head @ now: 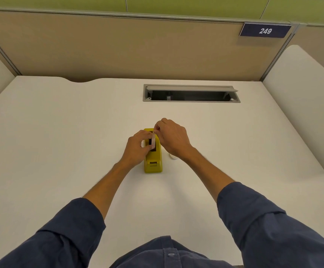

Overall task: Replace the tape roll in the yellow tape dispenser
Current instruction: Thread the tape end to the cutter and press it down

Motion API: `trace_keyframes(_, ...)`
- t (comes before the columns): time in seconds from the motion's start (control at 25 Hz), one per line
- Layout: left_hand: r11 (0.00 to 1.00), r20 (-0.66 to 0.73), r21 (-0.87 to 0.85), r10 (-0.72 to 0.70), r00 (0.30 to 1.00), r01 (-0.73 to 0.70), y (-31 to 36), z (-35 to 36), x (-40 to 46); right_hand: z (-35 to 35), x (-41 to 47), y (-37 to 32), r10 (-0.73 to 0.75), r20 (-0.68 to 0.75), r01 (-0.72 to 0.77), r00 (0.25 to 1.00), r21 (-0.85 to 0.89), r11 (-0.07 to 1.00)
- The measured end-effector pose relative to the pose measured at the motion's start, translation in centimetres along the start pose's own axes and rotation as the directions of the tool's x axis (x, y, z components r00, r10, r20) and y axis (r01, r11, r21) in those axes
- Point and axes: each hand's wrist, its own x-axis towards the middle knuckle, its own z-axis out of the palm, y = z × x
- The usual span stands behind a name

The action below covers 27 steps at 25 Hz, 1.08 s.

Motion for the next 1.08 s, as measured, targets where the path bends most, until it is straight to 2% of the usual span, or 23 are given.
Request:
trace_keyframes(0.2, 0.999, -0.004, -0.045, 0.012, 1.0, -0.012, 0.16, -0.05, -0.12, 0.21, 0.01, 0.05, -0.02, -0.002, 0.02, 1.0, -0.013, 1.0)
trace_keyframes(0.4, 1.0, -0.002, -0.019, -0.024, 1.0, 0.024, 0.04, -0.17, 0.1, 0.41, -0.11, 0.16, -0.024, 0.002, 0.024, 1.0, -0.012, 1.0)
trace_keyframes(0.84, 0.997, 0.039, 0.007, 0.081, 0.996, -0.081, 0.42, -0.32, 0.12, 0.84, -0.18, 0.35, -0.033, 0.014, 0.033, 0.999, -0.026, 0.999)
trace_keyframes(1.08, 0.997, 0.02, -0.073, 0.042, 0.999, -0.04, 0.48, -0.17, 0.04, 0.73, -0.34, 0.37, -0.042, 0.031, 0.043, 0.999, -0.038, 0.998)
